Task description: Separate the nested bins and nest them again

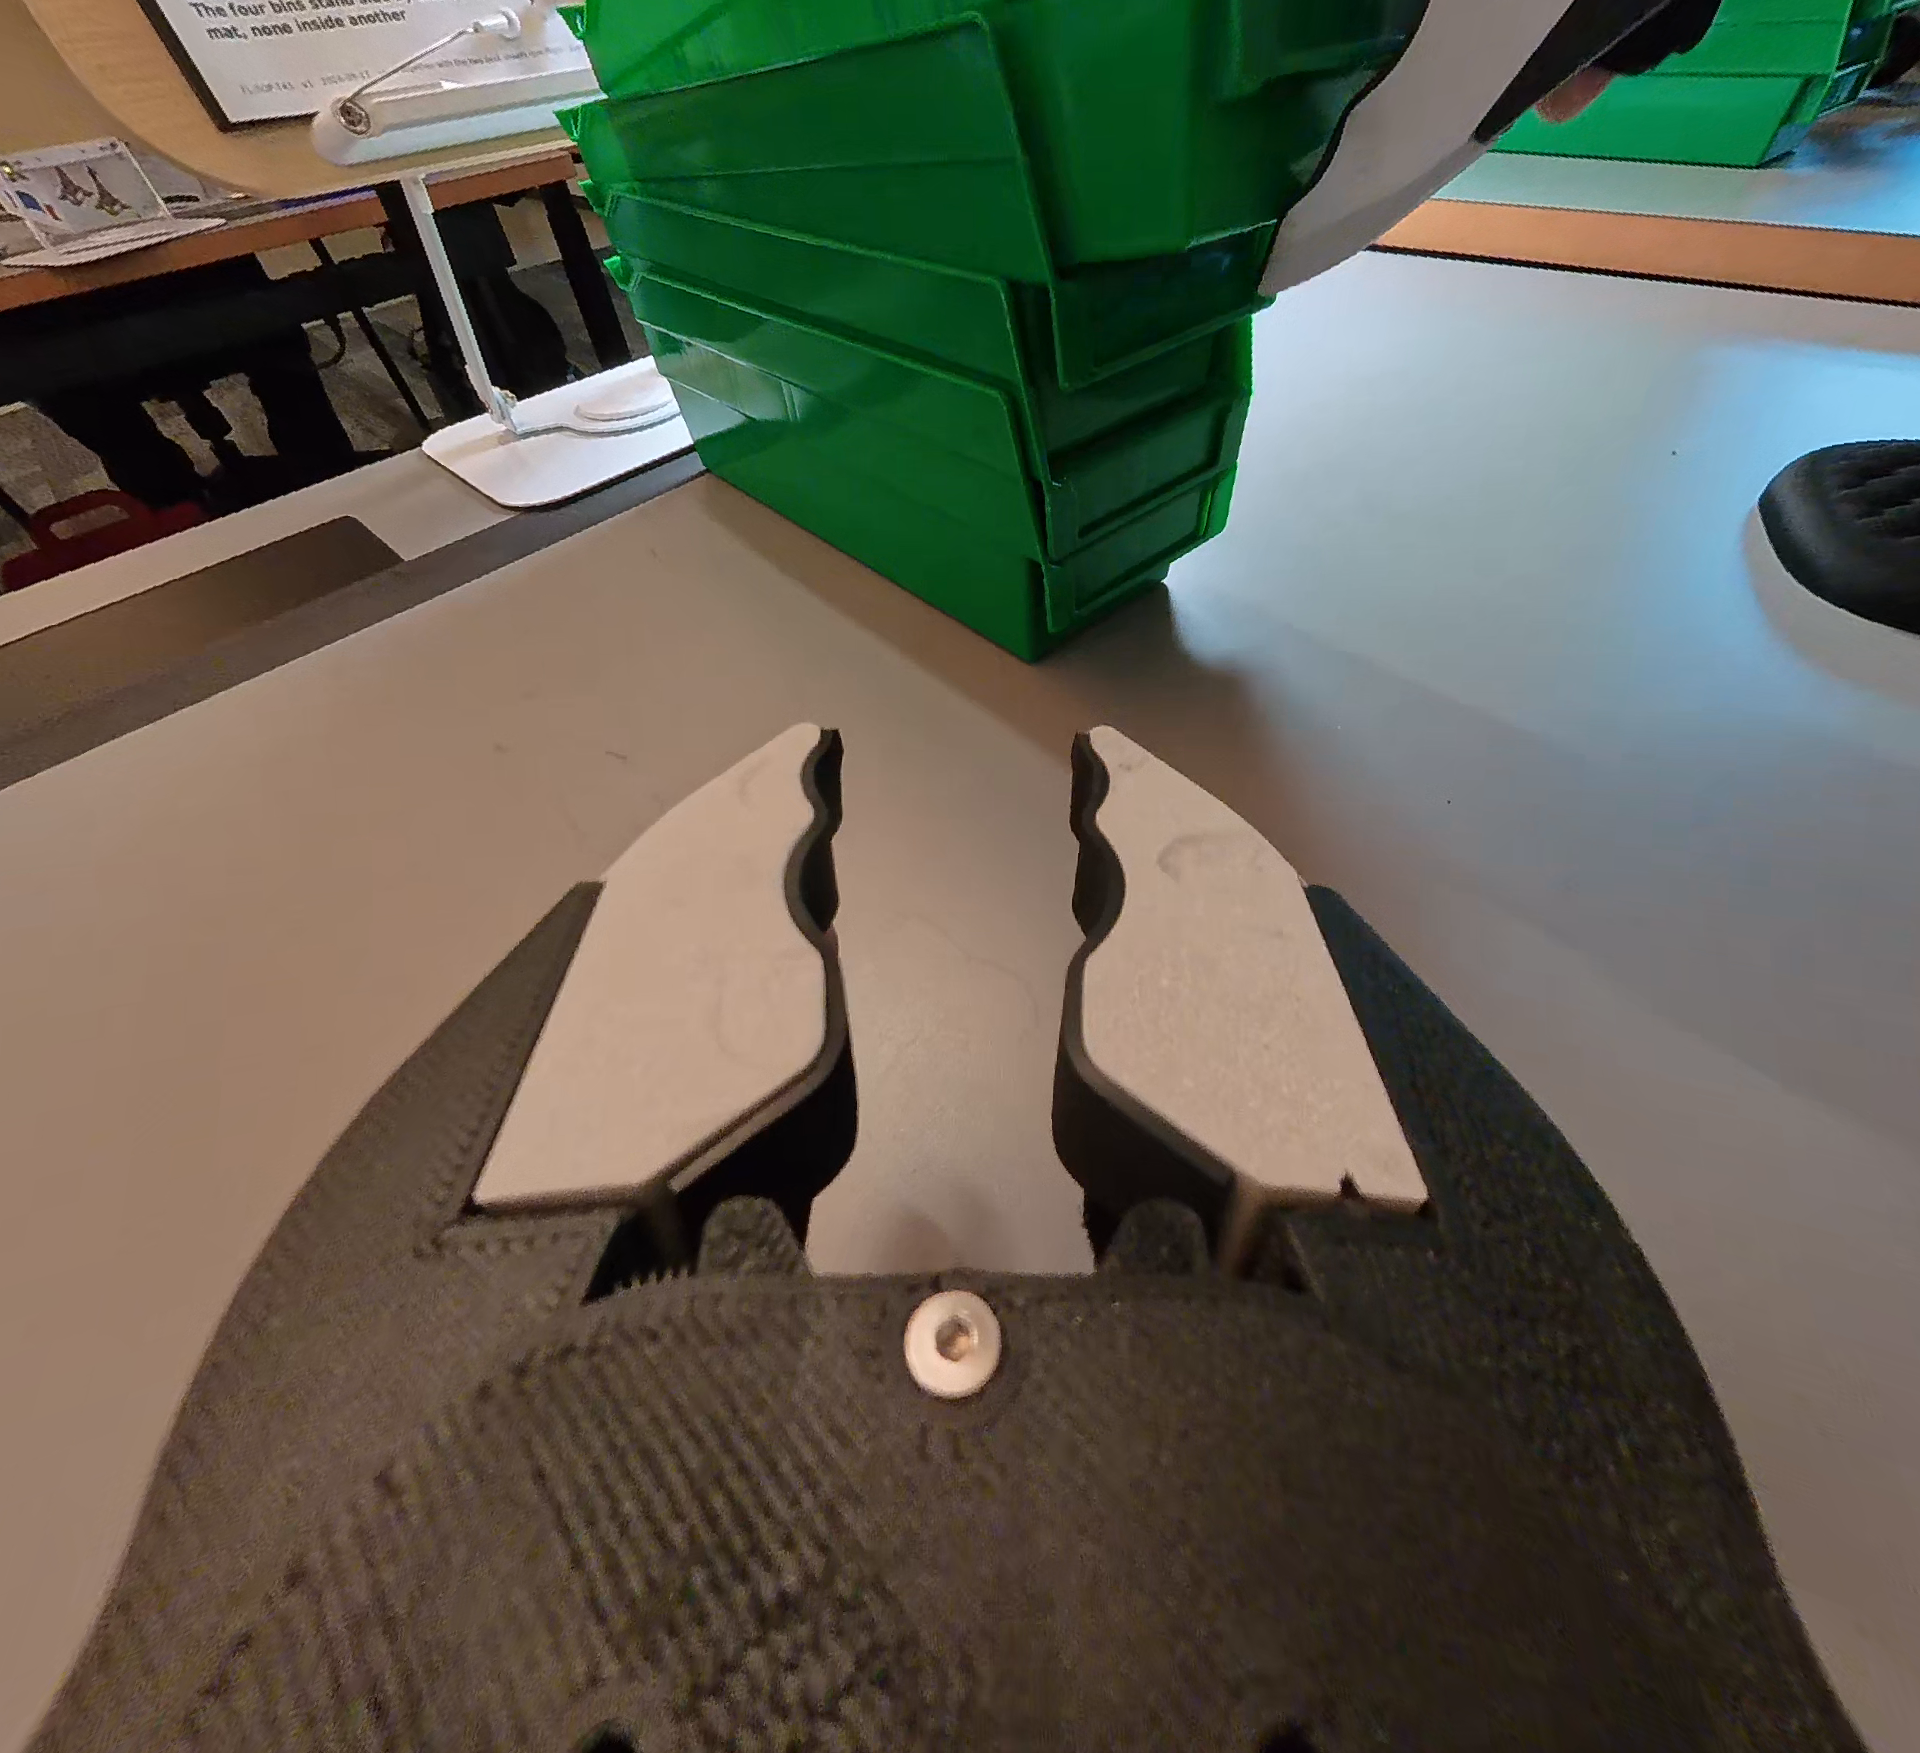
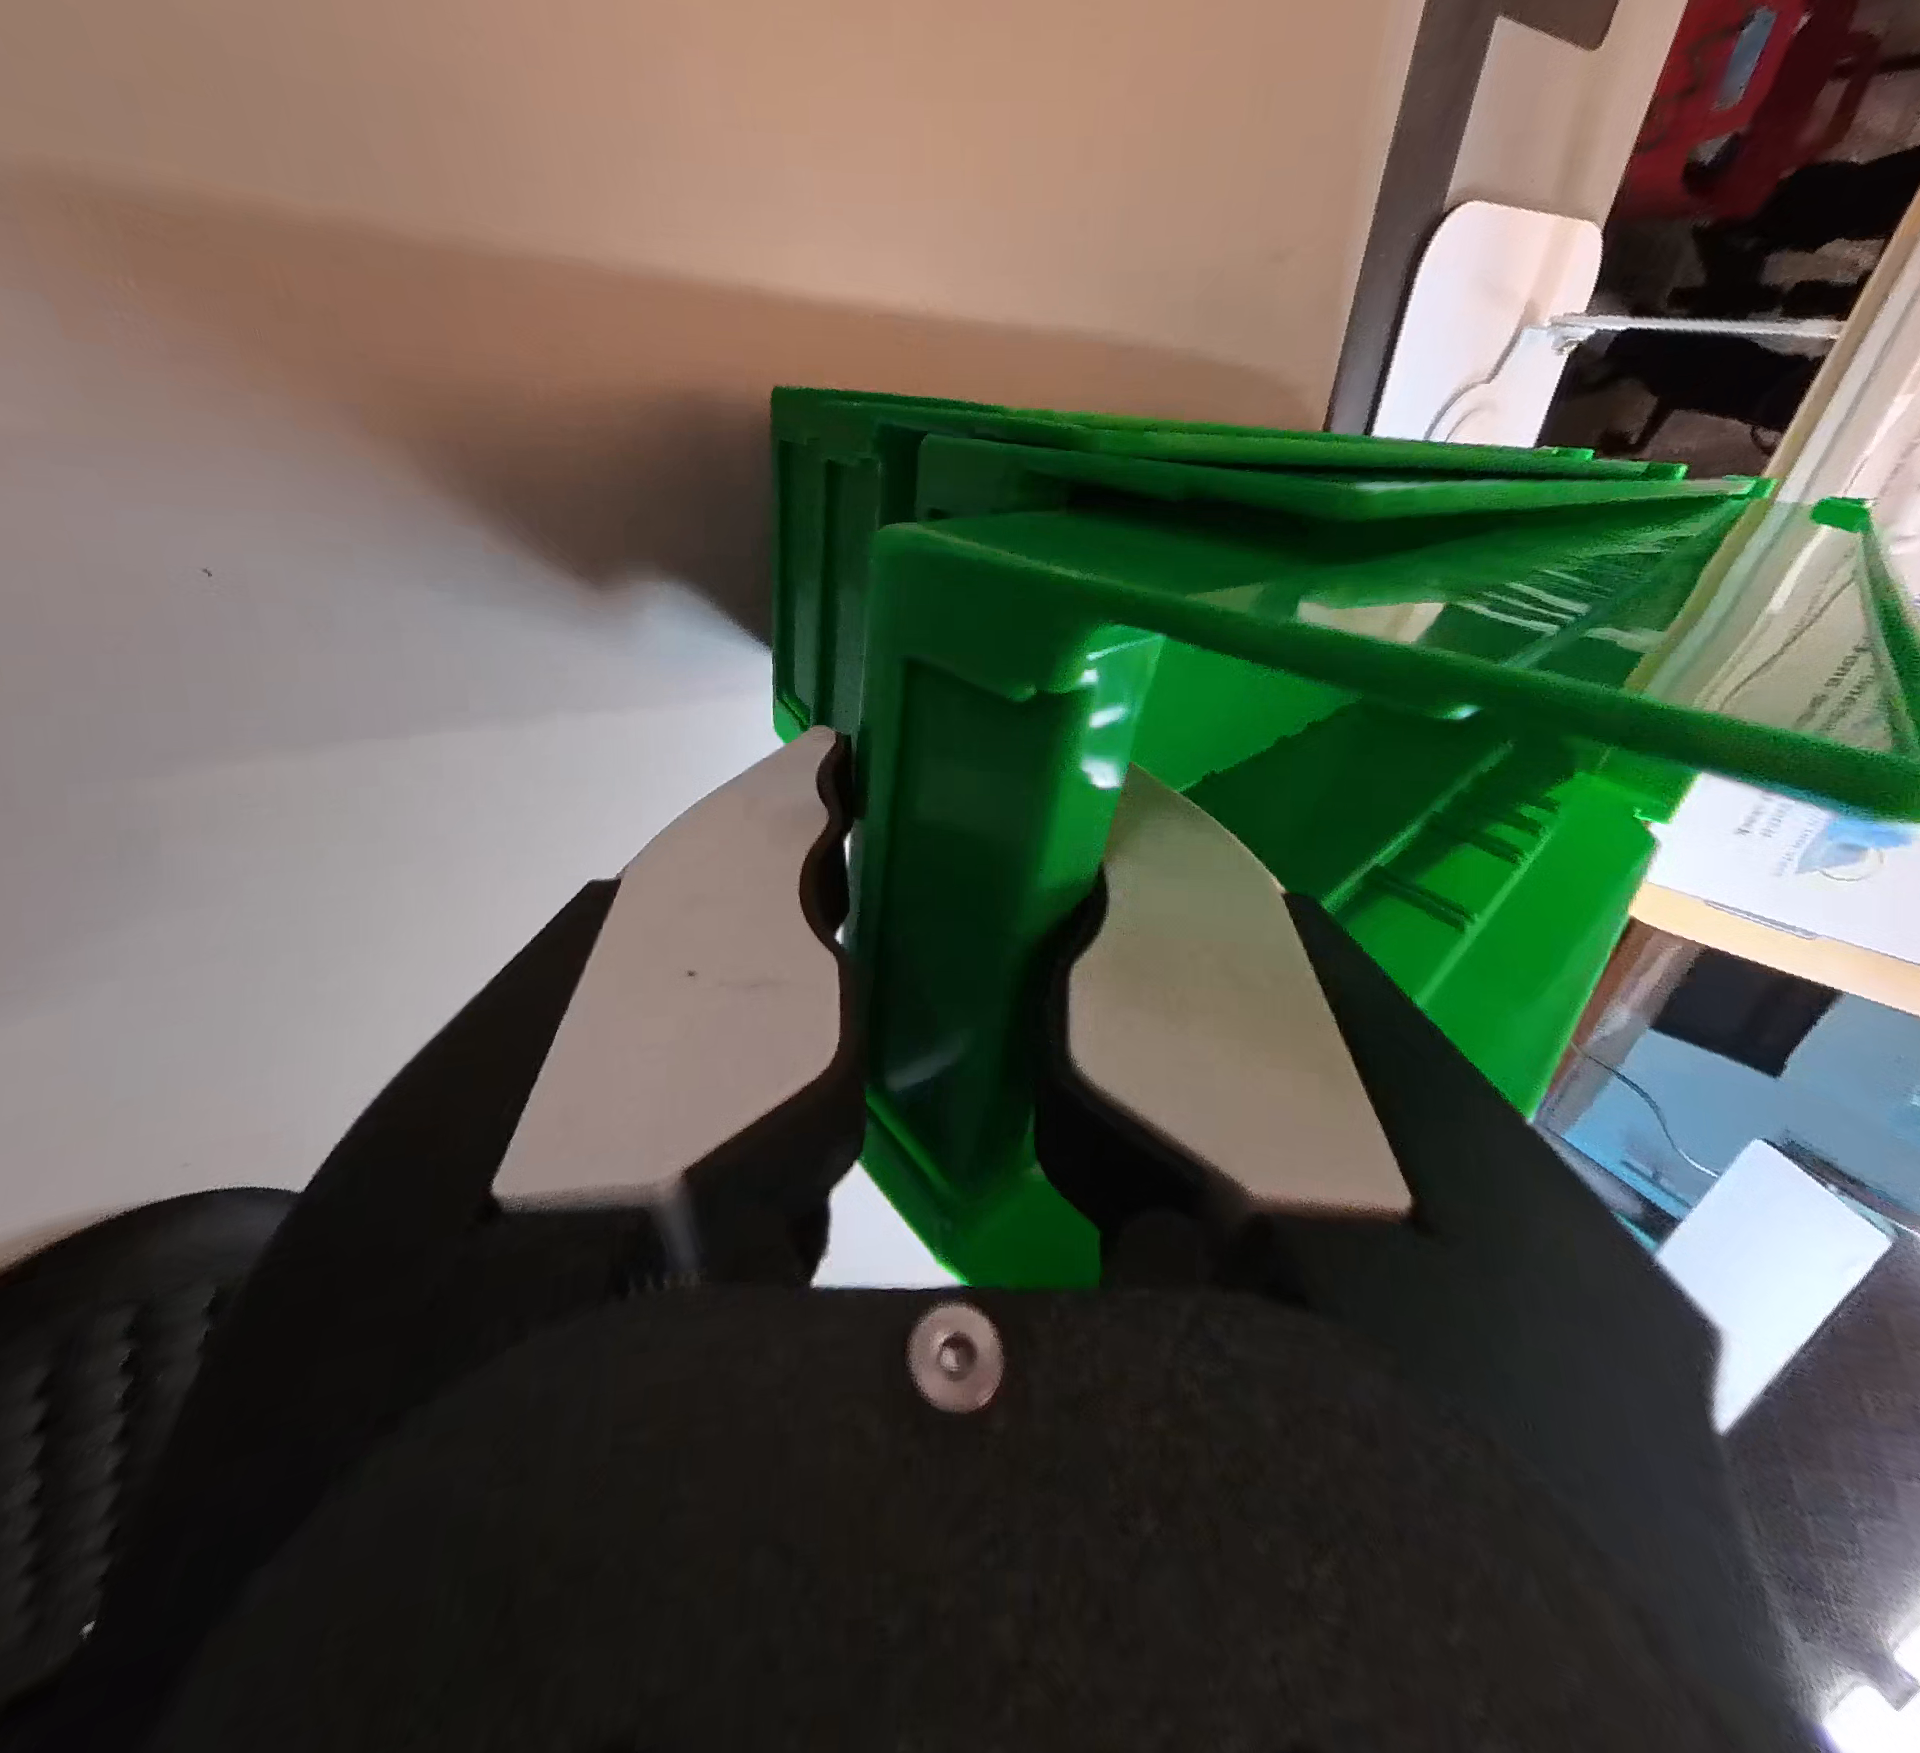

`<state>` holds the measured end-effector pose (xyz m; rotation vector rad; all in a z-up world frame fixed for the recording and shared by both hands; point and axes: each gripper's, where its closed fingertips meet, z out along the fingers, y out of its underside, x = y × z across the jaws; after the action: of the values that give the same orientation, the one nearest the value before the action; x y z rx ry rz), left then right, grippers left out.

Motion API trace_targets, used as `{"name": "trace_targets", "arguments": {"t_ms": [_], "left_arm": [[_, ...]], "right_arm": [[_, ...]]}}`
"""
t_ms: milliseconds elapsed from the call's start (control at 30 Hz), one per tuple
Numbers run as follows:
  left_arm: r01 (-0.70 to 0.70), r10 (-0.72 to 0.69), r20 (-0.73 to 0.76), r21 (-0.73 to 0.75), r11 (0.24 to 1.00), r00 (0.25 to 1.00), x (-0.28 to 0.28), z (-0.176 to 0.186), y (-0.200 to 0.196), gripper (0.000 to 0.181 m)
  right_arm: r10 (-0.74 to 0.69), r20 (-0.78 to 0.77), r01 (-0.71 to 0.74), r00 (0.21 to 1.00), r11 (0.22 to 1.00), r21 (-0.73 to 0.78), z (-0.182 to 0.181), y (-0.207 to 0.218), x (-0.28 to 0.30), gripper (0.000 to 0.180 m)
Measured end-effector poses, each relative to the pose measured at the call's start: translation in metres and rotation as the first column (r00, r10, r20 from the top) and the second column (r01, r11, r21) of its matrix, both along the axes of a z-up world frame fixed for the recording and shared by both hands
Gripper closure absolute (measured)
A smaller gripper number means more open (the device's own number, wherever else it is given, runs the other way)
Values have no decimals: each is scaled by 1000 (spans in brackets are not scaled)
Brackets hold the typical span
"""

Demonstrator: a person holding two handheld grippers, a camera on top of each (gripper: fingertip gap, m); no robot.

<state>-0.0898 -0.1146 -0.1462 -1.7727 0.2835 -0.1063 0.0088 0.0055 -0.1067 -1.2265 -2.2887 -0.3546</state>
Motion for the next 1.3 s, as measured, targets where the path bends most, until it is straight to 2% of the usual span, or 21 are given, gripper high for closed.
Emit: {"name": "trace_targets", "arguments": {"t_ms": [133, 400, 600, 733, 833, 1000, 1133, 1233, 1300], "left_arm": [[-1, 1, 0, -2, 1000, 1000, 0, 0, 0, 138], [-2, 2, 6, -7, 1000, 1000, -1, -1, 0, 139], [-6, 6, 3, -13, 1000, 1000, -1, -3, 1, 139], [-8, 8, 8, -8, 1000, 1000, -2, -1, 1, 139], [-4, 4, 2, -10, 1000, 1000, -1, -2, 1, 139], [-2, 2, 1, -16, 1000, 1000, 0, -3, 1, 140], [-6, 7, 35, -36, 999, 999, -3, -6, 2, 141], [-6, 8, 53, -37, 999, 999, -4, -6, 3, 141], [4, -2, 64, -27, 1000, 998, -2, -4, 2, 139]], "right_arm": [[6, -34, -8, 999, 999, -51, 12, 0, 4, 144], [-2, -143, -33, 990, 971, -238, 67, -17, 18, 143], [14, -295, -54, 955, 990, -127, 132, -3, 22, 145], [16, -281, -17, 960, 1000, 0, 151, 14, 46, 145], [-17, -207, 30, 978, 998, 63, 121, 38, 76, 145], [-104, -81, 111, 991, 990, 86, 18, 89, 131, 144], [-118, -13, 118, 993, 991, 65, -61, 118, 159, 144], [-104, 20, 103, 994, 993, 61, -97, 129, 171, 144], [-85, 23, 81, 996, 988, 133, -107, 143, 176, 144]]}}
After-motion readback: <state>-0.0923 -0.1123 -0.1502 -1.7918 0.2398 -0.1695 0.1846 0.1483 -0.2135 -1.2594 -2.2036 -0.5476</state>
